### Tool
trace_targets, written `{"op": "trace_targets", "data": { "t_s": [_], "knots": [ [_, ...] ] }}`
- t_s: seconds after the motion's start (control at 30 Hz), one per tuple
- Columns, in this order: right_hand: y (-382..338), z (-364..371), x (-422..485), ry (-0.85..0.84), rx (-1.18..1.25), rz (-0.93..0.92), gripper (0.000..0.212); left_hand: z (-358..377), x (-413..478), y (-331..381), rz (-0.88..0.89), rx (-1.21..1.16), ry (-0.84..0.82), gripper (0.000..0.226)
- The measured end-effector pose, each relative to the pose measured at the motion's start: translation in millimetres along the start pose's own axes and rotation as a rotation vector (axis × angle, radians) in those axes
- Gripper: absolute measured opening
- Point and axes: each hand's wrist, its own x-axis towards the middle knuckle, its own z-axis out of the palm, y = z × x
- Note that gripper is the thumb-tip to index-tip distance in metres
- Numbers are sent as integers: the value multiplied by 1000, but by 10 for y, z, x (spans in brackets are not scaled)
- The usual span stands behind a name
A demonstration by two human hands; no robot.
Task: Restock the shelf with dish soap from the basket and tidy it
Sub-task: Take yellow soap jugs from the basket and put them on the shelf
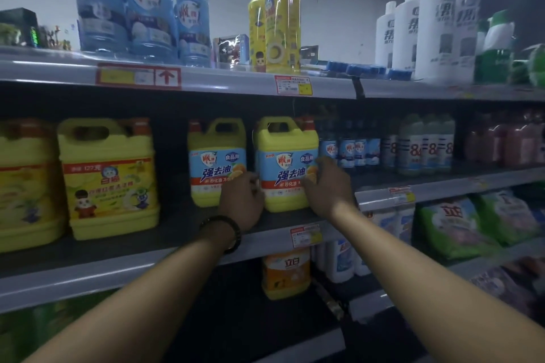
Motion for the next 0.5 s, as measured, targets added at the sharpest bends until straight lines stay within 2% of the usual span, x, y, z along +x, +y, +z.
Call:
{"op": "trace_targets", "data": {
  "t_s": [0.13, 0.27, 0.37, 0.5],
  "knots": [
    [-35, 121, -517, 82, -38, -166, 33, -250, -711, -16, 217, -32, 62, 12],
    [-24, 325, -1194, 61, -20, -315, 14, -421, -1635, -282, 243, -19, 60, 8],
    [82, 622, -1783, -102, -7, -318, 12, -454, -2403, -742, 160, 68, -64, 10],
    [353, 1112, -2647, -469, -14, -183, 14, -556, -3432, -1456, -30, 180, -297, 8]
  ]
}}
